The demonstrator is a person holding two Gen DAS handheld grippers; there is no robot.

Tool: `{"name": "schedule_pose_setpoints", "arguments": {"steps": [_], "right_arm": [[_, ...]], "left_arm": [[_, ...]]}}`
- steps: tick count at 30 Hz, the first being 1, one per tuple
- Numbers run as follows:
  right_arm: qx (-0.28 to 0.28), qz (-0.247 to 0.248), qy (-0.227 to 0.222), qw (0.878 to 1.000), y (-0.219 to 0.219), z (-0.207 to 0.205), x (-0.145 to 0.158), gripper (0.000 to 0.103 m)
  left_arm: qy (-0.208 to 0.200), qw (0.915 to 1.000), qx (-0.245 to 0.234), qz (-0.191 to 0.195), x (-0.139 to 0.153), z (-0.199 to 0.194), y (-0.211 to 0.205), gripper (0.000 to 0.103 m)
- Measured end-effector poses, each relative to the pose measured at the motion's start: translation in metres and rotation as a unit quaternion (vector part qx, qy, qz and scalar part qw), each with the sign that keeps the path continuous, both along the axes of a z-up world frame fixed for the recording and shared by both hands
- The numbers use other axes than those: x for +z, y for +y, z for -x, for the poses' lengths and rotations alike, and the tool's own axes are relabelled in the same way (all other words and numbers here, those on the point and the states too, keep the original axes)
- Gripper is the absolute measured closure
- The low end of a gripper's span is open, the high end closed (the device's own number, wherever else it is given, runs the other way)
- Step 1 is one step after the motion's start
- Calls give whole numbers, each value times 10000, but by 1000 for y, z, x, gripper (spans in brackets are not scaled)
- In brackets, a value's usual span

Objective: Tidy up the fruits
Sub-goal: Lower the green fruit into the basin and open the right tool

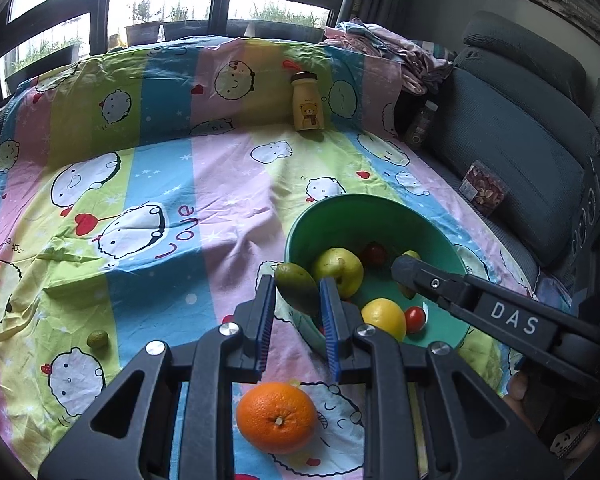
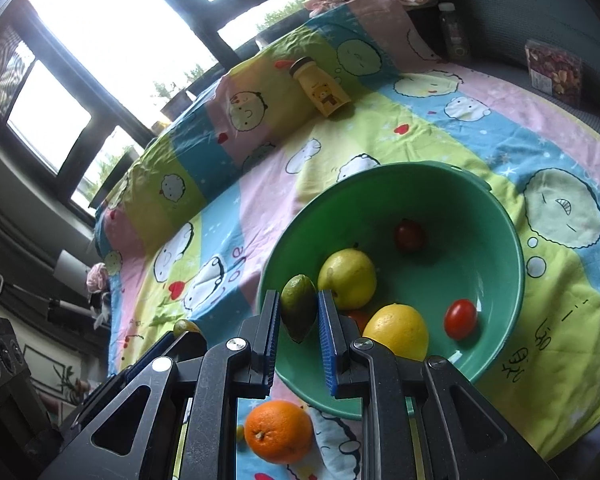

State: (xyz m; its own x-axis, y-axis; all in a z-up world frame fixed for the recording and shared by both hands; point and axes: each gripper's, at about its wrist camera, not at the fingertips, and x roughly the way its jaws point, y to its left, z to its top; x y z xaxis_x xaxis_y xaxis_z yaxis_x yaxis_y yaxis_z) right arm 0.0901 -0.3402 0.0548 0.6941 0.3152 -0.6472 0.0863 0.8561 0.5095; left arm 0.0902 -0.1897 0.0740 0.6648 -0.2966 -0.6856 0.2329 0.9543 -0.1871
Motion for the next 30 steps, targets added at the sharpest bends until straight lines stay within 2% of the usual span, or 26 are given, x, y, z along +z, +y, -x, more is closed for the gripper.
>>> {"name": "schedule_pose_setpoints", "arguments": {"steps": [11, 30], "right_arm": [[-444, -57, 165, 9989, -28, 2, -8, 82], [-702, -18, 482, 9964, -44, -3, -20, 82]], "left_arm": [[104, 9994, -314, 58, -7, -16, -27, 81], [462, 9966, -642, 214, -26, -29, -49, 81]]}}
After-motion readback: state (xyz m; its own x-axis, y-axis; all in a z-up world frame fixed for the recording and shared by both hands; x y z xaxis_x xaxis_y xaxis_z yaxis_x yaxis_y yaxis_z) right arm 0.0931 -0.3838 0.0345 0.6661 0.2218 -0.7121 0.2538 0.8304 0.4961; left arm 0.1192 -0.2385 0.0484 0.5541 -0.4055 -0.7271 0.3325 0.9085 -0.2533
